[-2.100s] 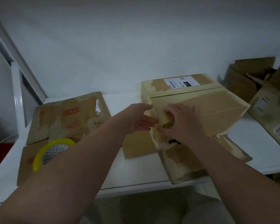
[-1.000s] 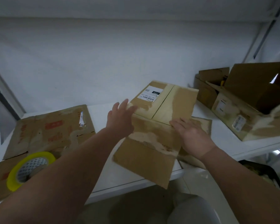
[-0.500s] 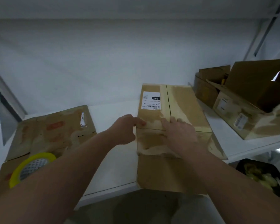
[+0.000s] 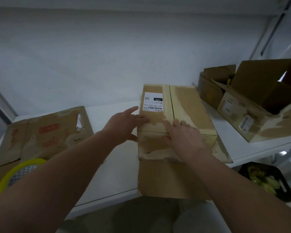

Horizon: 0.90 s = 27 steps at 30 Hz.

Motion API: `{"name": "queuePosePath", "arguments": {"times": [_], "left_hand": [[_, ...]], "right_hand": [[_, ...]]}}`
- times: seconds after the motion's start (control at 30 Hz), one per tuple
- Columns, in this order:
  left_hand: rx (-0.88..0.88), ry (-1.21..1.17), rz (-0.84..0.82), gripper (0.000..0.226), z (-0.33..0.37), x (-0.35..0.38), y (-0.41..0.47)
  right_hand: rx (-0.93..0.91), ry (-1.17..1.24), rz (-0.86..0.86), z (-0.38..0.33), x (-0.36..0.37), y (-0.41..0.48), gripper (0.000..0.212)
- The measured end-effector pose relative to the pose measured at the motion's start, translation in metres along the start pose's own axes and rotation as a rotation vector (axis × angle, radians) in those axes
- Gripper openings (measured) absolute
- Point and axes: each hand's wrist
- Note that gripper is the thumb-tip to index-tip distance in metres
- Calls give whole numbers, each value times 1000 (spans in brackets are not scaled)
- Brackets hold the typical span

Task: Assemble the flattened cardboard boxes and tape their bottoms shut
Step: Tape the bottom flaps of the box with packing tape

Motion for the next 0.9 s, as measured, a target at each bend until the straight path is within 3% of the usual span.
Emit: {"name": "queuePosePath", "arguments": {"times": [0.23, 0.47, 0.63, 0.77, 0.9], "left_hand": [[1, -55, 52, 83, 2, 10, 1], [69, 18, 104, 62, 0, 11, -4], [239, 141, 386, 39, -4, 22, -7], [257, 147, 445, 57, -3, 29, -10], [260, 160, 509, 49, -12, 36, -22]], "right_hand": [[8, -2, 15, 0, 0, -2, 51], [6, -27, 14, -1, -1, -4, 47], [-14, -60, -11, 0, -2, -2, 50], [-28, -67, -27, -1, -4, -3, 52], [-66, -54, -44, -11, -5, 1, 51]]}}
Point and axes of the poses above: each hand's wrist, its own y-axis towards the middle knuckle, its own x-axis out of the palm, z = x × y, and after that the axes turned 9 degrees about -z, right-handed
